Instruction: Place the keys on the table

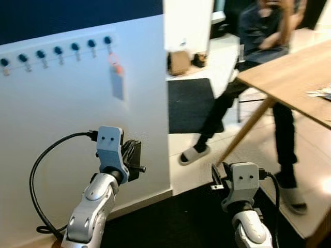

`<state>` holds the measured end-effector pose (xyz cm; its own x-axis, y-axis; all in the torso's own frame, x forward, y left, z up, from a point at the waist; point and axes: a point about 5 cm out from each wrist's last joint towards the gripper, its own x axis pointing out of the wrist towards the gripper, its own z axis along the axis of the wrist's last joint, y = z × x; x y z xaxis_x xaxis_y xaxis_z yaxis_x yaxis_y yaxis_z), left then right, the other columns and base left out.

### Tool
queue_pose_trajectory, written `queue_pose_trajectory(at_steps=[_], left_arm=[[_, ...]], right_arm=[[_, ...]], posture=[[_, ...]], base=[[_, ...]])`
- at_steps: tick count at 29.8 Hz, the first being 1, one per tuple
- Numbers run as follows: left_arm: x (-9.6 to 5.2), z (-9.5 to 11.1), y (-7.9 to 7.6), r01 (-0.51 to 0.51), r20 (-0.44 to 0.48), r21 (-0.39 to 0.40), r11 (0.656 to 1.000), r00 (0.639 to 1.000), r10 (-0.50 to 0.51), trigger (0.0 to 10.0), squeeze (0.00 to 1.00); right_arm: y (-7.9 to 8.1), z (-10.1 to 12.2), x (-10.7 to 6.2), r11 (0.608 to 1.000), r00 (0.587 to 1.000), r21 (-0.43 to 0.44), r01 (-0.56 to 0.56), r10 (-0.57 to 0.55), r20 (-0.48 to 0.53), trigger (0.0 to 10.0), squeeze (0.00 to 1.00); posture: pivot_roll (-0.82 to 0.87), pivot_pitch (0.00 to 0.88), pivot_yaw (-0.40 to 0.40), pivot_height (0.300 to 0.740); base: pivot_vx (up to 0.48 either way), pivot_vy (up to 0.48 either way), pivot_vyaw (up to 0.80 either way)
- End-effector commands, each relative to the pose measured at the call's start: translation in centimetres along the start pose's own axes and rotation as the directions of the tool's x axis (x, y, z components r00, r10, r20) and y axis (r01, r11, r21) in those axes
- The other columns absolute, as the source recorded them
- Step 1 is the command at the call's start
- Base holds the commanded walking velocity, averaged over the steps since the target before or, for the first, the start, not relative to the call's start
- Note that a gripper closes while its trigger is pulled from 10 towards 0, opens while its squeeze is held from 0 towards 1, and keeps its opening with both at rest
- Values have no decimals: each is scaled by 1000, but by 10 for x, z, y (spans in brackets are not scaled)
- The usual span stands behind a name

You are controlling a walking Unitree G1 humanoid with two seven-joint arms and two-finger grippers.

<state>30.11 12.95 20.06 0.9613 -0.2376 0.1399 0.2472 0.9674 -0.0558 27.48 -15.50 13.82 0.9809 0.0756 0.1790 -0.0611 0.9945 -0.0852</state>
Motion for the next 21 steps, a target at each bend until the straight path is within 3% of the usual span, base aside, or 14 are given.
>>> queue_pose_trajectory(at_steps=[1,21], left_arm=[[-1,-3,3,-7,-12,18,1000,1000,7,10000,0],[-1,-4,4,-15,-17,19,1000,1000,15,10000,0]], right_arm=[[3,-6,-3,1000,1000,21,-5,5,-22,10000,0],[4,-7,-3,1000,1000,24,-8,8,-22,10000,0]], posture=[[11,202,117,740],[12,203,117,740]], base=[[0,0,-800],[0,0,-800]])
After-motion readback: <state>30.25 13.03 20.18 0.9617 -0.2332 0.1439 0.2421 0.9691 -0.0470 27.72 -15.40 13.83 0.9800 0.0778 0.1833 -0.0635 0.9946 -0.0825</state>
